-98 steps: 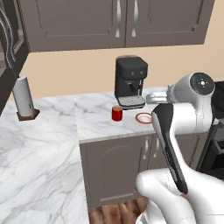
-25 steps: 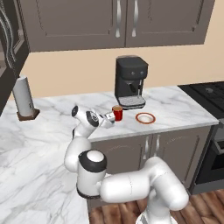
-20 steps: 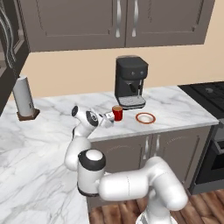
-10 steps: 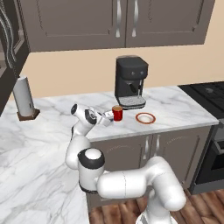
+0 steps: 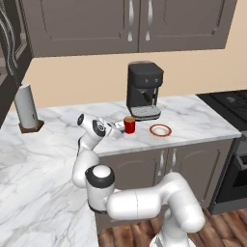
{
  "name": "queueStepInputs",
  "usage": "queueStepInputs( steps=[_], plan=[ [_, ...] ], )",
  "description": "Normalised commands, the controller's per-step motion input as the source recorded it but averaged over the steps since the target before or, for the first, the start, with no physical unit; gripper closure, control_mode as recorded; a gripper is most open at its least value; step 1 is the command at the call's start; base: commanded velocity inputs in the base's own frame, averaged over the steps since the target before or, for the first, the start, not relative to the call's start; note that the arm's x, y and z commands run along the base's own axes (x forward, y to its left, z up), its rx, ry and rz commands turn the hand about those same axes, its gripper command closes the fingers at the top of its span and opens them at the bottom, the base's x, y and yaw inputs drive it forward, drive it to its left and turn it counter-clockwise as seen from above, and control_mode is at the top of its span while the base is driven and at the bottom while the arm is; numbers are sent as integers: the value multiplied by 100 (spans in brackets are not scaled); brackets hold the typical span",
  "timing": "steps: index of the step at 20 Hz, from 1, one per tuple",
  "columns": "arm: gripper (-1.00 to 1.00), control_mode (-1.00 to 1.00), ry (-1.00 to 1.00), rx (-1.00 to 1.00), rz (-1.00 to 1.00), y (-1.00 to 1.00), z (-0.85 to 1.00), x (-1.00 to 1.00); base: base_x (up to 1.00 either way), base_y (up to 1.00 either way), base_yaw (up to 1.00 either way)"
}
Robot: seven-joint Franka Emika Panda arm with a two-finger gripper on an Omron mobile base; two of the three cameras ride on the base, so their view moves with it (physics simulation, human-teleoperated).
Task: Take a sugar cube from the saucer and place it inside the coffee. Then, grab milk from the fridge and place it next to the coffee on the counter to sweeten the coffee.
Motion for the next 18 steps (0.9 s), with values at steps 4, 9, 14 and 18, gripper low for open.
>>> queueStepInputs(
  steps=[4,9,14,18],
  plan=[
    [-100,-100,-7,0,0,3,0,1,0,0,0],
    [-100,-100,-7,0,0,0,7,1,0,0,0],
    [-100,-100,-3,0,1,0,8,5,0,0,0],
    [-100,-100,0,0,1,0,21,0,0,0,0]
  ],
)
